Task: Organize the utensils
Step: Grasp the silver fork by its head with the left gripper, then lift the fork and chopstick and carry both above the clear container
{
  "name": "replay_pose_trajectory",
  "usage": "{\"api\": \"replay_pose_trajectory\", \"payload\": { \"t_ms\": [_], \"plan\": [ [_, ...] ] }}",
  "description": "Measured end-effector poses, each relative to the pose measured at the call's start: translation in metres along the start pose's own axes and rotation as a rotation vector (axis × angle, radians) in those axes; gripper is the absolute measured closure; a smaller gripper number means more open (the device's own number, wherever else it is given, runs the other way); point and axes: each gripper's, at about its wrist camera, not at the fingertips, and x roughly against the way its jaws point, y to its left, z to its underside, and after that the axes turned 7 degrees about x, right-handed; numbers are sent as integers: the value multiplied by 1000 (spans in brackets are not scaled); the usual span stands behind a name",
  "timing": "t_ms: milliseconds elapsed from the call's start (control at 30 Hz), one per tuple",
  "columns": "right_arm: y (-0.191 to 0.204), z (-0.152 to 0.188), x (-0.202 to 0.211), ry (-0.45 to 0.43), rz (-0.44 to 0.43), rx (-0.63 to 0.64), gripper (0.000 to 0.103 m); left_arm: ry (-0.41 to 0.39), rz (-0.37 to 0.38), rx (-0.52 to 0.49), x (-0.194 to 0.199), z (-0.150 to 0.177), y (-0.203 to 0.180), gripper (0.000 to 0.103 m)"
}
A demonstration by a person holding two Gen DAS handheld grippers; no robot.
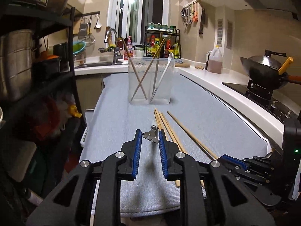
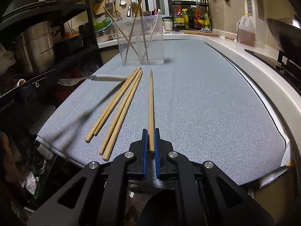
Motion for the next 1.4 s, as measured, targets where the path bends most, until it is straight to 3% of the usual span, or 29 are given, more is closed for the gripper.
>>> {"api": "replay_pose_trajectory", "payload": {
  "t_ms": [433, 533, 600, 867, 1400],
  "plan": [
    [2, -5, 0, -1, 0, 5, 96, -61, -9, -15, 2, -35, 7, 88],
    [2, -7, 0, -5, 0, 6, 96, -58, -21, -2, -3, -45, 9, 91],
    [1, -8, 0, -7, 2, 7, 96, -55, -21, 1, -6, -52, 12, 99],
    [0, -17, -1, -20, 8, 8, 96, -29, -10, -2, -16, -76, 14, 100],
    [-15, -91, 27, -152, 49, 33, 96, -41, 6, -56, -13, -129, 11, 102]
  ]
}}
